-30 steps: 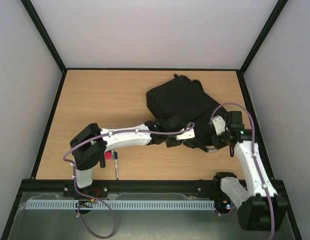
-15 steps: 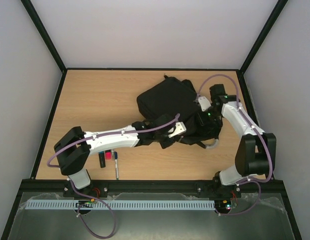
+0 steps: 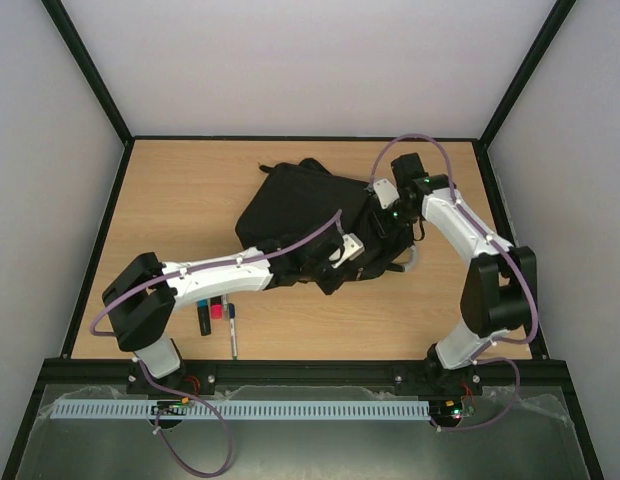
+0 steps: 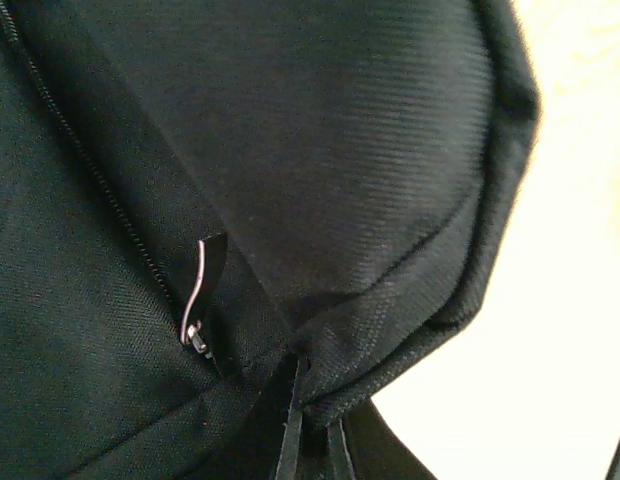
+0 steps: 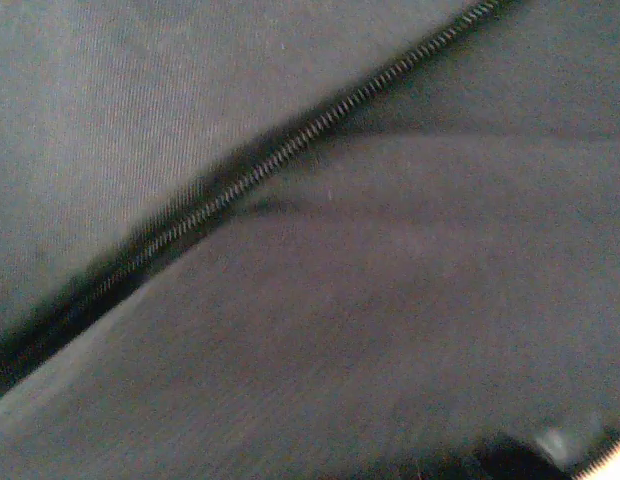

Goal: Pack the student bag
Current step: Zip the student bag at the center of the board.

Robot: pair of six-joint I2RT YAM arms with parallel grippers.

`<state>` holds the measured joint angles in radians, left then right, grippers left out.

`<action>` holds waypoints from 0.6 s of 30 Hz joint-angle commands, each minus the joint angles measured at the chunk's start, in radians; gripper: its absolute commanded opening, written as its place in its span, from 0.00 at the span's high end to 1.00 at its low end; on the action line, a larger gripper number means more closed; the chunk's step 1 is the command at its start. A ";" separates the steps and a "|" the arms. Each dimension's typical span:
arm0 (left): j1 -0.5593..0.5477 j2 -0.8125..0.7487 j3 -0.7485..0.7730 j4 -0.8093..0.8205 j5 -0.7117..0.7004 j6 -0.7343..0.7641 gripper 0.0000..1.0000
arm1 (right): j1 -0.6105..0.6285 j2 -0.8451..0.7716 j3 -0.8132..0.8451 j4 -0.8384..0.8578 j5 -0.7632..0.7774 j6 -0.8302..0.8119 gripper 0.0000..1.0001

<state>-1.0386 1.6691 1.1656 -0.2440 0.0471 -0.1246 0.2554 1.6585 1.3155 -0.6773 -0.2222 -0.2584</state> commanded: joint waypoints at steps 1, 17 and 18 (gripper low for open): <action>0.053 0.014 0.005 0.127 0.161 -0.097 0.98 | -0.034 -0.190 -0.090 -0.021 0.075 0.011 0.52; 0.154 0.147 0.124 0.255 0.325 -0.232 0.98 | -0.057 -0.614 -0.357 -0.139 0.019 -0.122 0.57; 0.156 0.161 0.139 0.254 0.334 -0.239 0.98 | -0.044 -0.618 -0.355 -0.142 0.010 -0.127 0.58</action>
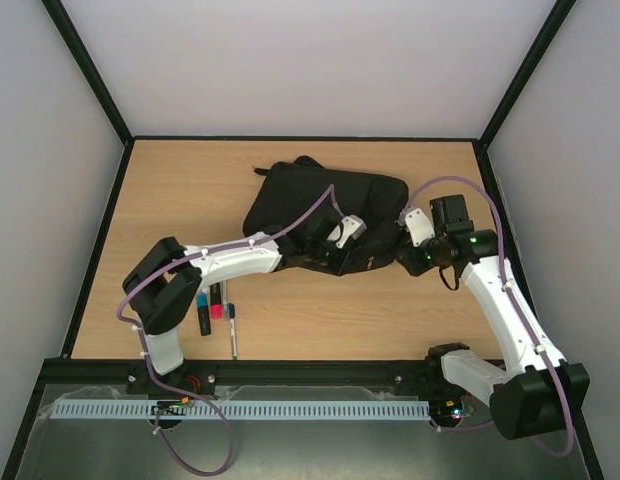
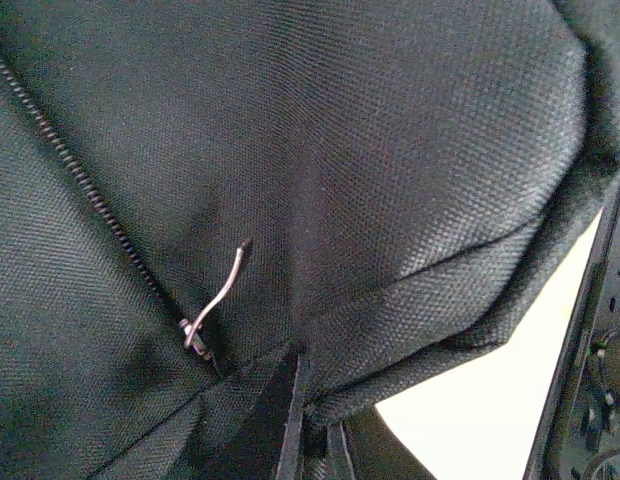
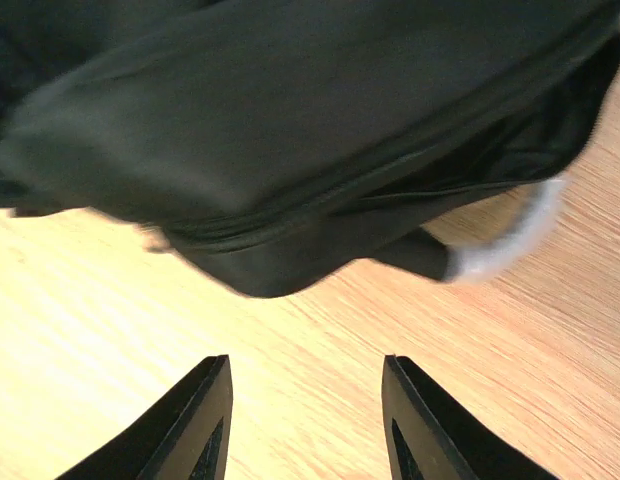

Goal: Pack the student bag
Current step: Zip the student bag at the center of the board.

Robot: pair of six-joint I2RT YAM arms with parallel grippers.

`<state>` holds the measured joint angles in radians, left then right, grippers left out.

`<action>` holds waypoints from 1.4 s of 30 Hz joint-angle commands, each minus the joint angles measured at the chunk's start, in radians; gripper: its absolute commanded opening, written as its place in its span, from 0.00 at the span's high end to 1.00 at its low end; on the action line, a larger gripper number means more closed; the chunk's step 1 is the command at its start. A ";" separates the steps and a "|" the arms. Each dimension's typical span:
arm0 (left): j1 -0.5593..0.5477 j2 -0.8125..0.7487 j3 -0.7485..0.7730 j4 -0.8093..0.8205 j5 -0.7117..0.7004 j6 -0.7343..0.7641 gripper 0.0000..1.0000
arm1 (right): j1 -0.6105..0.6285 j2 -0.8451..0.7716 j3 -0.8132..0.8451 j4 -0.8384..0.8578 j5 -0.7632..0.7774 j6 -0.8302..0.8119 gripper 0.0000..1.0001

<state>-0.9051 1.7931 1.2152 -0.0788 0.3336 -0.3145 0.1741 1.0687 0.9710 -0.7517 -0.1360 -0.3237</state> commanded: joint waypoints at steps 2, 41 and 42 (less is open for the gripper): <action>0.024 0.060 0.113 0.094 0.066 -0.065 0.98 | 0.058 -0.029 -0.008 -0.070 -0.099 -0.073 0.60; 0.020 0.086 0.262 0.114 0.169 -0.163 0.98 | 0.086 0.085 -0.122 0.355 -0.122 -0.026 0.66; 0.020 0.086 0.262 0.114 0.169 -0.162 0.98 | 0.086 0.086 -0.125 0.357 -0.117 -0.027 0.66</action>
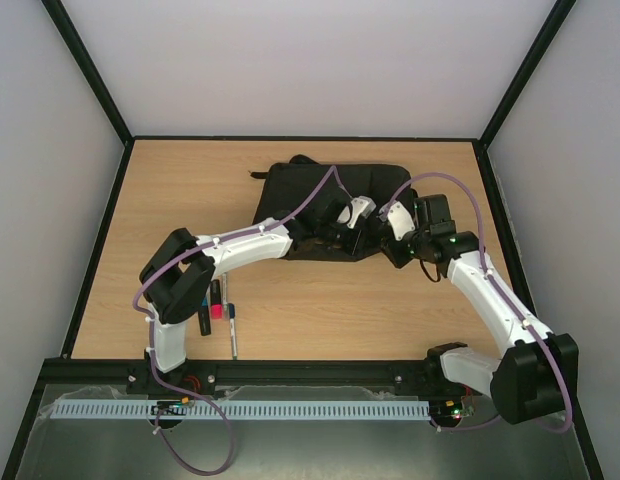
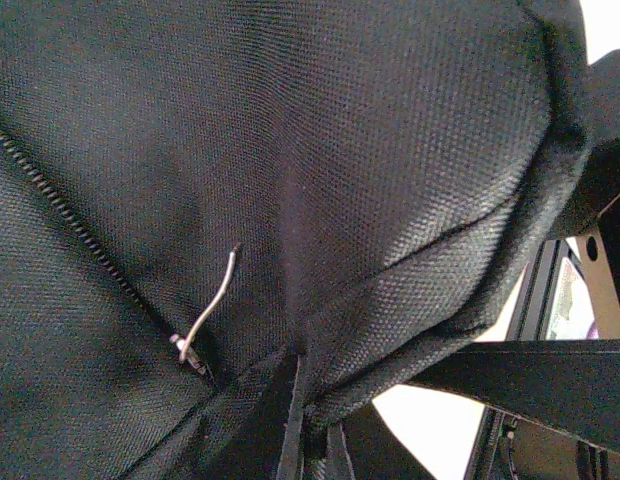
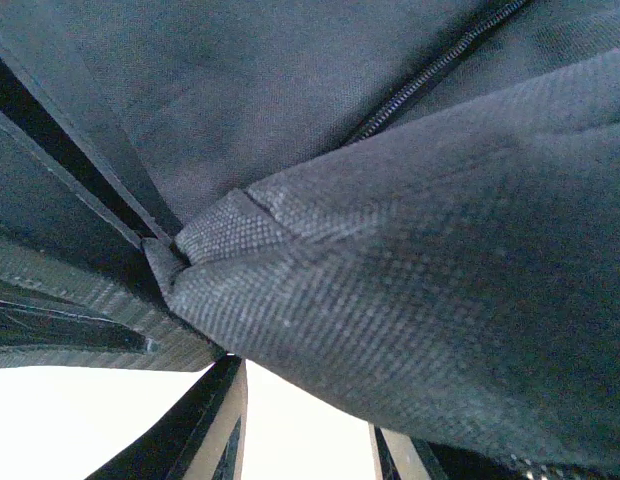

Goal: Pack the student bag
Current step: Zip the student bag at the center of the board.

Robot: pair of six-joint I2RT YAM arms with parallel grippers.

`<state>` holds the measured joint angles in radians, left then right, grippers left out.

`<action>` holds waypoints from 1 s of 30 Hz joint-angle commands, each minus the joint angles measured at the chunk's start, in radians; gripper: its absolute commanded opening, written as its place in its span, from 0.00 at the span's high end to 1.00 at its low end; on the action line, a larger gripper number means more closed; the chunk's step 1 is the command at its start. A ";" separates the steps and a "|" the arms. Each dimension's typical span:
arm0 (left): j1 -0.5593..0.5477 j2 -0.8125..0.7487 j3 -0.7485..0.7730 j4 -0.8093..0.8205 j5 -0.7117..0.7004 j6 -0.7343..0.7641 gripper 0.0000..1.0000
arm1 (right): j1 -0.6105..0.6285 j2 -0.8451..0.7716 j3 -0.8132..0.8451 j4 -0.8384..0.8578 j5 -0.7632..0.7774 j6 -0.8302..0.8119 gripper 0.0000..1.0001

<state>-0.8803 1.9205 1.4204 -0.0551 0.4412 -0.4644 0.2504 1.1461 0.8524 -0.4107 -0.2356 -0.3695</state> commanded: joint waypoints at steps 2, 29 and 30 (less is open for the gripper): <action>-0.005 -0.041 0.057 0.091 0.062 -0.011 0.98 | 0.012 0.013 -0.013 0.017 -0.010 0.017 0.63; -0.009 -0.051 0.043 0.071 0.050 0.018 0.97 | 0.016 0.052 -0.030 0.046 0.117 0.081 0.82; -0.008 -0.052 0.042 0.069 0.048 0.019 0.98 | 0.016 0.053 -0.029 0.044 0.108 0.078 0.83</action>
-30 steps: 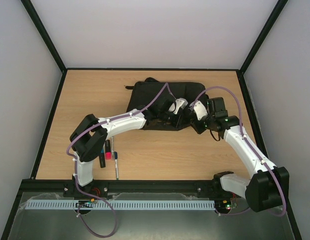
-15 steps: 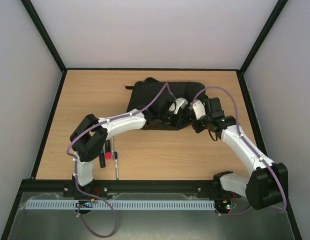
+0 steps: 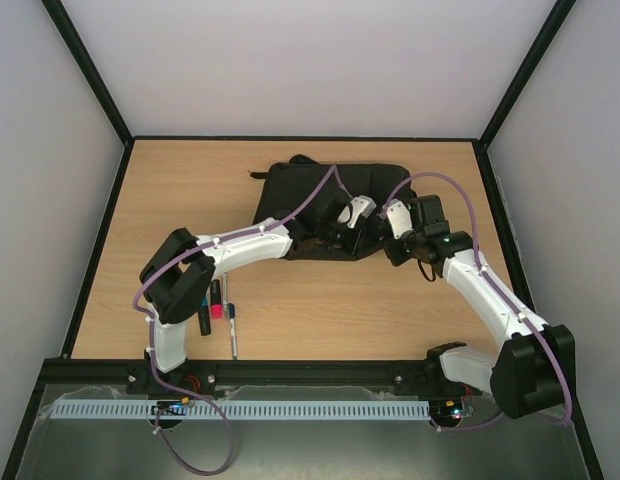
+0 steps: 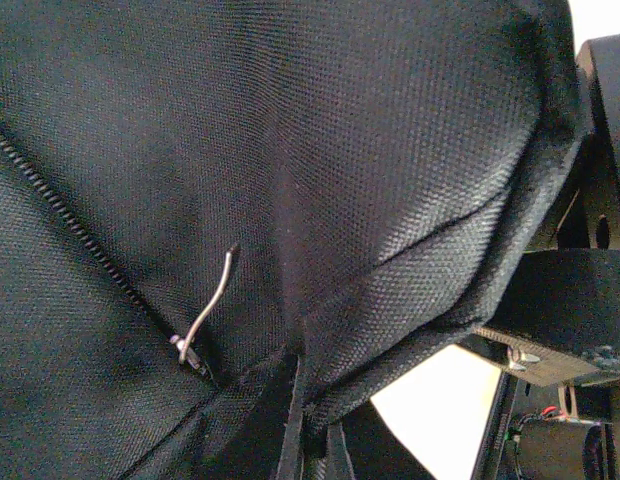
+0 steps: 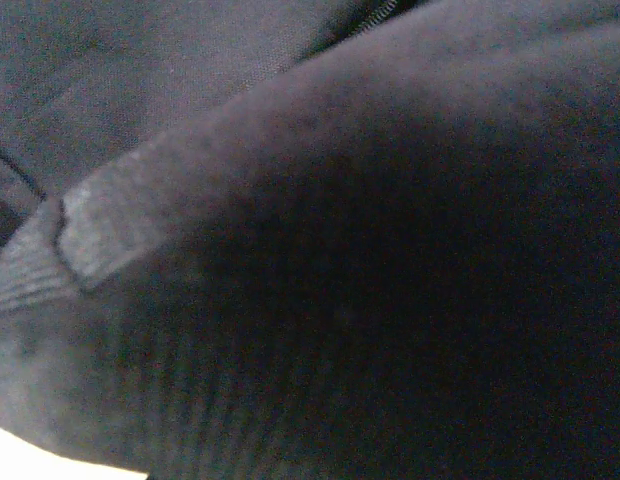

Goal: Pack the student bag
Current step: Zip the student bag at the center of the board.

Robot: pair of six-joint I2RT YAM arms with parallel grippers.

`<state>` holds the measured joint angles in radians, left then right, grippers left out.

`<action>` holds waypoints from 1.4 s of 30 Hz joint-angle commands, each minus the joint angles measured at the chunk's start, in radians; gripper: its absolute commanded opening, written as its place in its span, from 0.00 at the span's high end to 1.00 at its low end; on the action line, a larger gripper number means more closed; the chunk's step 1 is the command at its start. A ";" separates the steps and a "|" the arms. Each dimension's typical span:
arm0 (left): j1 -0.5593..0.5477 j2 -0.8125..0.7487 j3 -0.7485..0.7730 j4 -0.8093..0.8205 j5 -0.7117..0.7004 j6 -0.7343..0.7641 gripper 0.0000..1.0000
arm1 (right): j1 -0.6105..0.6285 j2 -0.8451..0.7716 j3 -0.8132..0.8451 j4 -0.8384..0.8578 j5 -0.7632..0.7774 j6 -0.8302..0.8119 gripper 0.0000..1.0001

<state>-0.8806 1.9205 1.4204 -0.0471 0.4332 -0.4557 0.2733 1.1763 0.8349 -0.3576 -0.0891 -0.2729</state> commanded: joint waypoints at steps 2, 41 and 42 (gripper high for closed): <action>-0.008 -0.054 0.040 0.057 0.050 0.015 0.98 | -0.008 0.025 -0.009 -0.014 -0.048 -0.019 0.89; -0.166 -0.174 -0.376 0.257 -0.299 0.510 0.46 | -0.039 -0.024 -0.070 -0.314 -0.057 -0.221 0.99; -0.181 -0.163 -0.381 0.268 -0.324 0.548 0.46 | -0.038 -0.025 -0.070 -0.316 -0.059 -0.221 0.99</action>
<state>-1.0187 1.7512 1.0737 0.1364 0.2668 -0.0990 0.2390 1.1542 0.7544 -0.5964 -0.1410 -0.4808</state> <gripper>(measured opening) 0.532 0.017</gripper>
